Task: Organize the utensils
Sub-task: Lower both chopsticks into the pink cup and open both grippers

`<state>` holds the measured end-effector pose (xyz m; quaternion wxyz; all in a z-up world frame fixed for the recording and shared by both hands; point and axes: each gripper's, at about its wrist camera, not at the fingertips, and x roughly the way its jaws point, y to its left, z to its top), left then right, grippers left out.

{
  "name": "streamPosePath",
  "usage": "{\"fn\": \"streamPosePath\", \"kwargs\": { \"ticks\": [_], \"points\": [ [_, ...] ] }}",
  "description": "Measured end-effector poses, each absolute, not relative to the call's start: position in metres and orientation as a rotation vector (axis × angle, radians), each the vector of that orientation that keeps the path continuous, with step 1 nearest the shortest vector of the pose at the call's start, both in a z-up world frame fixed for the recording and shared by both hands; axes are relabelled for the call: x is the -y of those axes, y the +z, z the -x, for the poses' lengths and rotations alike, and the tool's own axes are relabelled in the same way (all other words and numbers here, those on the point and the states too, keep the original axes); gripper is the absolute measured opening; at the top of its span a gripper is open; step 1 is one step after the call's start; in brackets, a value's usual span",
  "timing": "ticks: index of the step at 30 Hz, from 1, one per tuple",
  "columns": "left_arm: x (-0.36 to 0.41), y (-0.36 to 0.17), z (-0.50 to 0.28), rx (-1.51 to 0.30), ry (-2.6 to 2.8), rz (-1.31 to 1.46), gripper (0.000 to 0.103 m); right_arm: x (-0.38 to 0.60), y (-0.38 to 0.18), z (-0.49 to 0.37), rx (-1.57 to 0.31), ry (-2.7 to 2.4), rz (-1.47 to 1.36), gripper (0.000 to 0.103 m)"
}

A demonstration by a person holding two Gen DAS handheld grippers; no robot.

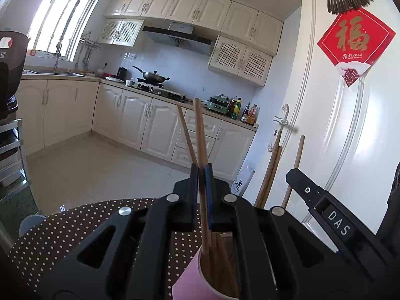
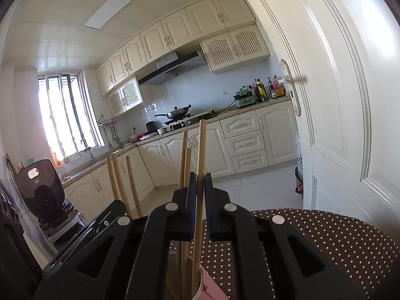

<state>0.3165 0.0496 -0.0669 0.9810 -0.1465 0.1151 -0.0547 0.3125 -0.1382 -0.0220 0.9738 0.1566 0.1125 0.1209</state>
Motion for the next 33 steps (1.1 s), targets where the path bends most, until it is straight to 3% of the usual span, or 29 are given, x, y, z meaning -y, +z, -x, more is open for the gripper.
{"fn": "streamPosePath", "kwargs": {
  "ticks": [7, 9, 11, 13, 15, 17, 26, 33],
  "points": [
    [-0.047, -0.072, -0.314, -0.257, -0.107, 0.291, 0.008, 0.139, -0.022, -0.309, -0.237, 0.236, -0.304, 0.008],
    [-0.047, -0.074, -0.314, -0.273, -0.112, 0.296, 0.008, 0.141, -0.023, -0.309, -0.249, 0.237, -0.306, 0.015],
    [-0.049, -0.076, -0.312, -0.287, -0.123, 0.295, 0.008, 0.144, -0.026, -0.308, -0.259, 0.229, -0.316, 0.031],
    [-0.047, -0.077, -0.312, -0.296, -0.131, 0.275, 0.014, 0.146, -0.027, -0.308, -0.265, 0.232, -0.317, 0.037],
    [-0.047, -0.078, -0.311, -0.298, -0.138, 0.250, 0.039, 0.148, -0.028, -0.307, -0.274, 0.236, -0.317, 0.043],
    [-0.047, -0.077, -0.305, -0.278, -0.145, 0.240, 0.056, 0.150, -0.028, -0.305, -0.277, 0.237, -0.314, 0.048],
    [-0.050, -0.075, -0.297, -0.284, -0.124, 0.213, 0.056, 0.160, -0.027, -0.293, -0.292, 0.224, -0.296, 0.060],
    [-0.048, -0.074, -0.287, -0.290, -0.115, 0.180, 0.056, 0.163, -0.029, -0.284, -0.307, 0.205, -0.278, 0.063]
  ]
}}
